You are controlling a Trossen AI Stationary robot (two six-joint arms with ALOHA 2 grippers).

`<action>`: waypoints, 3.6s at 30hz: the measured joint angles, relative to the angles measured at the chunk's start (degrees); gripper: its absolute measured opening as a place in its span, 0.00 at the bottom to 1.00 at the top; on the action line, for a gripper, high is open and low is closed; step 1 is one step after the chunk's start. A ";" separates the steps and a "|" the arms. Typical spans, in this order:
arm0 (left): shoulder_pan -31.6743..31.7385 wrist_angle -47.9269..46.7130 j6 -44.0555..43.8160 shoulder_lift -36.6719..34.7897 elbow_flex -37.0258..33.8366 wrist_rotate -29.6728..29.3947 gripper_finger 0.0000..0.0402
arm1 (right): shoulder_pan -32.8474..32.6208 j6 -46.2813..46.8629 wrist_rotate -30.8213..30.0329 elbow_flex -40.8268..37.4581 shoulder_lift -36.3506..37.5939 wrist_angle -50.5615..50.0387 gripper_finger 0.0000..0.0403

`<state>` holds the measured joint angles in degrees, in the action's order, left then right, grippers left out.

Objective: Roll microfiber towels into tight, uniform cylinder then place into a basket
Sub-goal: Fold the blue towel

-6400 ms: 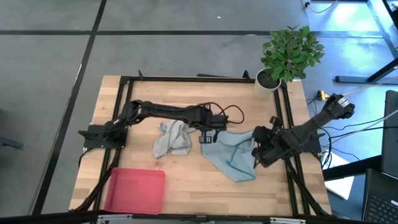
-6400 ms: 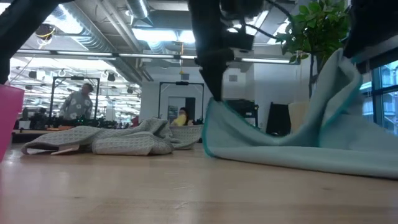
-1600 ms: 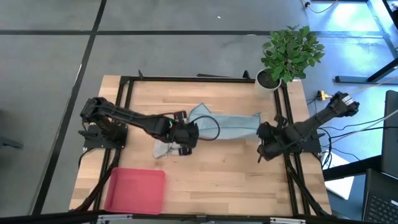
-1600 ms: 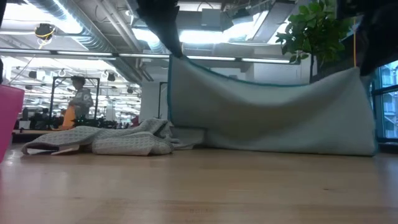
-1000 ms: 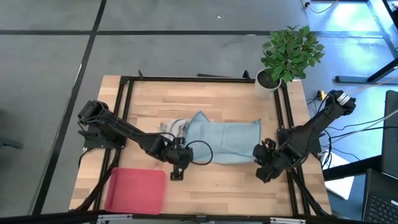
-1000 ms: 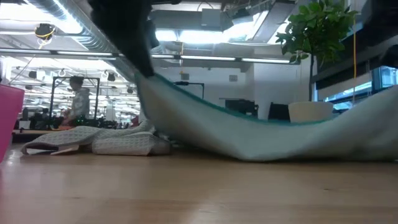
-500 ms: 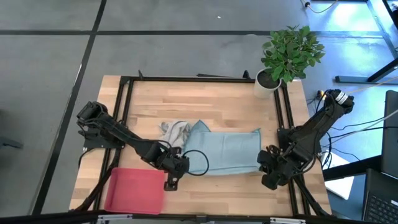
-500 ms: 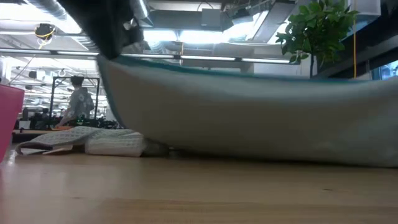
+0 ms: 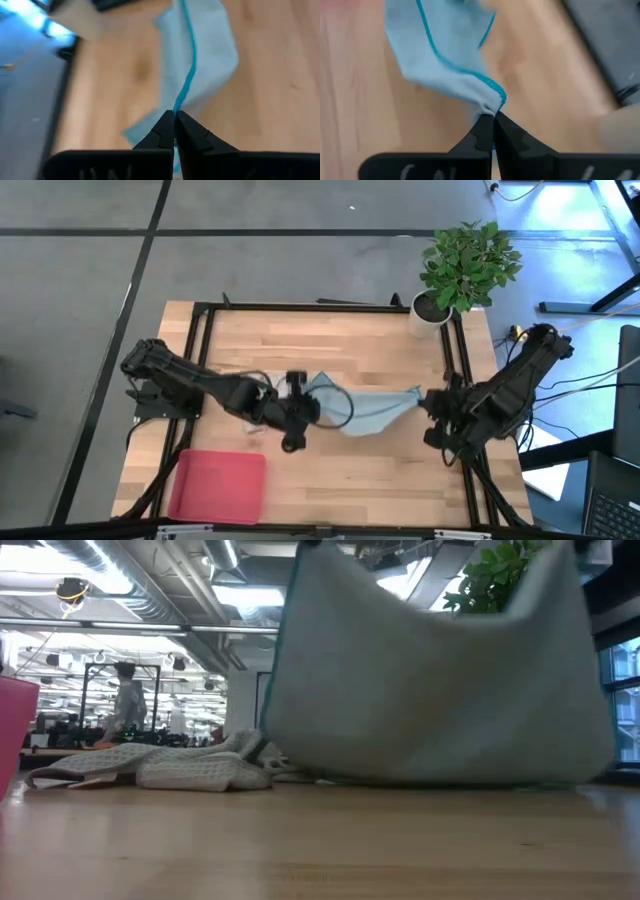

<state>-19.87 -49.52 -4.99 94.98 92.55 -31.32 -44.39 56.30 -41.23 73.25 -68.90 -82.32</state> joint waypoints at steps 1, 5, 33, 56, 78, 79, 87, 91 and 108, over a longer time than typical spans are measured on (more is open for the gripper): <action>0.71 -1.04 1.11 0.00 2.29 -0.99 0.00 | 0.60 -1.50 -1.62 2.08 0.01 -0.83 0.02; 3.53 -3.29 5.47 -0.02 10.93 -5.01 0.00 | 2.92 -8.45 -7.94 10.08 0.01 -1.78 0.02; 21.80 -12.71 6.99 0.35 22.80 -3.18 0.00 | 18.33 -22.56 -12.20 22.18 0.01 -7.63 0.02; 33.31 -8.72 14.27 0.35 22.59 2.24 0.00 | 32.04 -28.06 -16.86 21.27 0.16 -7.68 0.02; 11.69 -8.08 -2.14 0.39 -3.69 6.00 0.00 | 19.96 -5.29 5.90 -11.08 0.08 -1.46 0.02; 10.74 -7.94 -3.29 0.39 -4.37 5.99 0.00 | 19.35 -5.27 6.85 -11.95 0.09 -0.20 0.02; 4.33 -3.37 -9.73 0.37 -10.06 8.66 0.00 | 14.20 -4.84 18.23 -17.57 0.10 11.68 0.02; 2.25 1.02 -12.01 0.37 -12.56 13.76 0.00 | 11.53 -2.32 22.03 -20.20 0.10 15.88 0.02; -7.39 6.20 -26.20 0.37 -16.52 29.31 0.00 | -2.32 10.46 31.15 -20.59 0.10 24.90 0.02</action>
<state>-27.26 -43.33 -31.19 95.35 76.03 -2.01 -46.71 66.76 -10.08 52.66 -68.79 -57.42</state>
